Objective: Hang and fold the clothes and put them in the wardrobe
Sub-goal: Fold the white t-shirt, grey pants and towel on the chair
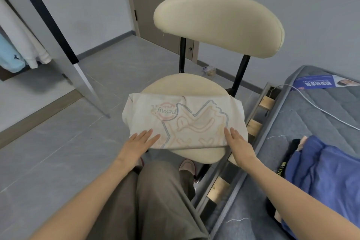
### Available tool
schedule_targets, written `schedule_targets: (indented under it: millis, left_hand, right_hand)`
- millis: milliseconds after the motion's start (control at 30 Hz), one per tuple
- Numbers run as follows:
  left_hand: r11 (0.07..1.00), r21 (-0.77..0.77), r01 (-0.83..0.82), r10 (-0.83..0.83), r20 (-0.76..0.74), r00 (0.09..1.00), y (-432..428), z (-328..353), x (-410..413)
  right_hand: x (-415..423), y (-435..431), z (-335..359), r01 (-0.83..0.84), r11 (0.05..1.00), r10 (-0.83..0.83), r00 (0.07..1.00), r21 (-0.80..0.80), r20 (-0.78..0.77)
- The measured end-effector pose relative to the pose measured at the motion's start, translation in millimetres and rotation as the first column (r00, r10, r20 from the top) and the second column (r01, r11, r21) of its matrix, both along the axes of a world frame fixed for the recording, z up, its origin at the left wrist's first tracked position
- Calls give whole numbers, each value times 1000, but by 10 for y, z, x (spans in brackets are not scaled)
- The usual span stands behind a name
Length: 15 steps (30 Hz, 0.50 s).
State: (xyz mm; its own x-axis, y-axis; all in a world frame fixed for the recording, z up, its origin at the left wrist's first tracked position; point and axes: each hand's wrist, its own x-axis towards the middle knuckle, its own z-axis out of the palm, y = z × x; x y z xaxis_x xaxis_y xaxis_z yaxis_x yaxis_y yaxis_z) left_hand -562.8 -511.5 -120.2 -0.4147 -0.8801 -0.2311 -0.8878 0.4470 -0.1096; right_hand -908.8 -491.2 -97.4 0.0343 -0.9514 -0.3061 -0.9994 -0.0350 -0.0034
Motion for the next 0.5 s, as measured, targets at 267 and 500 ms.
schedule_targets:
  millis: [267, 500]
  left_hand:
    - [993, 87, -79, 74, 57, 996, -15, 106, -72]
    - [906, 27, -422, 342, -632, 695, -422, 232, -113]
  right_hand:
    - [147, -91, 84, 61, 990, -54, 997, -128, 55]
    - [591, -458, -1, -34, 963, 123, 937, -266, 328]
